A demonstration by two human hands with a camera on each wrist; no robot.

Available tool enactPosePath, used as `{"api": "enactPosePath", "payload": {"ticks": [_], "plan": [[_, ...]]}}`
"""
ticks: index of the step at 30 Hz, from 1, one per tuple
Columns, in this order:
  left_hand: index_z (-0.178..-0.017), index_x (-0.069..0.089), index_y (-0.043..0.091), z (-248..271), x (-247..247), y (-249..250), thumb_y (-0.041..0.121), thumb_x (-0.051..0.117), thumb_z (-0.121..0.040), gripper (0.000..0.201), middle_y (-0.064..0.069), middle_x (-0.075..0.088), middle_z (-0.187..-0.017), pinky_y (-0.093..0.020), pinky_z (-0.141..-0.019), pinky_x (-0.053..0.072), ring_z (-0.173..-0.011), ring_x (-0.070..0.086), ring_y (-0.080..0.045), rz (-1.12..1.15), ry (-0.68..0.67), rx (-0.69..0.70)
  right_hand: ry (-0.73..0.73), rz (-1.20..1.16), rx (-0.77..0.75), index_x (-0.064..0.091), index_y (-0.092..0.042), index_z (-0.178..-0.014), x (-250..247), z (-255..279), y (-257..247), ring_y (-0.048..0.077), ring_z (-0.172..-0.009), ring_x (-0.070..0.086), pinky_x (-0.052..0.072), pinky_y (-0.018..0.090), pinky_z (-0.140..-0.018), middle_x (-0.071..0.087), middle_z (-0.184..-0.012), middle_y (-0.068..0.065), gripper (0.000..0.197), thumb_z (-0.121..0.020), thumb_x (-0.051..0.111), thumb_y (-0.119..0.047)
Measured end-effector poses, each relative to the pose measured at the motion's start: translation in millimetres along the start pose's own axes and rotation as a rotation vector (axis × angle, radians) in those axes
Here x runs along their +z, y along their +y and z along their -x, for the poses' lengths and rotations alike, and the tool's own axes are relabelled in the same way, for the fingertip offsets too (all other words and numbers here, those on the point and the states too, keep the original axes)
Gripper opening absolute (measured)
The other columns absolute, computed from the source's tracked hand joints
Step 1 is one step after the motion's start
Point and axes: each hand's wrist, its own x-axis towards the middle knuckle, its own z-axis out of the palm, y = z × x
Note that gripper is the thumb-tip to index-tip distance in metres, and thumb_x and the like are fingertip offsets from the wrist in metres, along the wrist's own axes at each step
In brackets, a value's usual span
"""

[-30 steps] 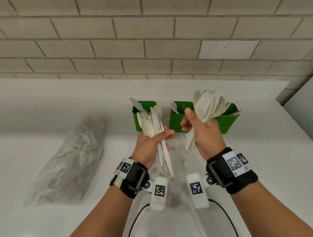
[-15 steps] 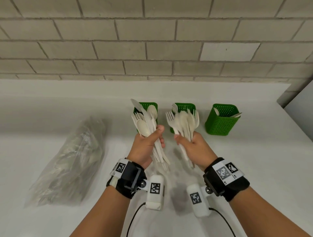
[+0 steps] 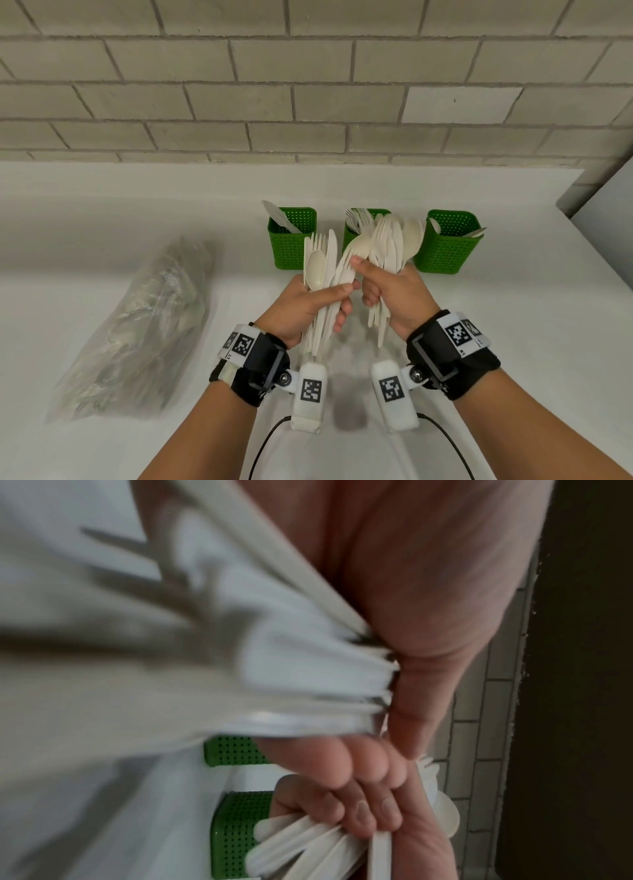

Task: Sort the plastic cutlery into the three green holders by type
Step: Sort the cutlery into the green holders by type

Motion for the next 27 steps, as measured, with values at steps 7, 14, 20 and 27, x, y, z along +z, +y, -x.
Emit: {"api": "enactPosePath", "payload": {"ticks": [7, 14, 20, 27], "plan": [[-0.097, 0.069, 0.002, 1, -1, -2, 0.019, 0.068, -0.087, 0.020, -0.013, 0.067, -0.076, -0.026, -0.044, 0.043, -0.046, 0.054, -0.020, 0.004, 0.010, 0.033, -0.064, -0.175, 0.031, 0.070, -0.009, -0.087, 2, -2, -3, 0.011, -0.043, 0.038, 0.036, 0.026, -0.048, 0.037, -0.046, -0.001, 0.026, -0.080, 0.070, -0.034], [-0.096, 0.074, 0.009, 5, -3, -7, 0.023, 0.065, -0.086, 0.019, -0.010, 0.064, -0.070, -0.024, -0.044, 0.037, -0.046, 0.048, -0.018, -0.003, -0.016, 0.011, -0.045, -0.364, 0.079, 0.060, -0.012, -0.081, -4, -8, -6, 0.014, -0.048, 0.043, 0.042, 0.031, -0.056, 0.046, -0.051, 0.000, 0.042, -0.068, 0.076, -0.047], [-0.102, 0.069, 0.001, 5, -12, -7, 0.019, 0.065, -0.088, 0.024, -0.013, 0.066, -0.075, -0.024, -0.044, 0.038, -0.048, 0.049, -0.017, 0.032, 0.153, 0.025, 0.180, -0.479, 0.034, 0.055, -0.017, -0.073, -24, -20, -23, 0.008, -0.050, 0.050, 0.045, 0.023, -0.053, 0.049, -0.053, -0.004, 0.020, -0.081, 0.073, -0.017], [-0.090, 0.070, 0.003, 0, -3, 3, 0.019, 0.065, -0.089, 0.016, -0.014, 0.070, -0.074, -0.027, -0.047, 0.047, -0.050, 0.059, -0.021, -0.035, 0.072, 0.037, -0.193, 0.173, -0.050, 0.066, -0.005, -0.082, -2, 6, -9, 0.014, -0.050, 0.051, 0.038, 0.025, -0.046, 0.062, -0.063, 0.004, 0.014, -0.077, 0.077, -0.011]]}}
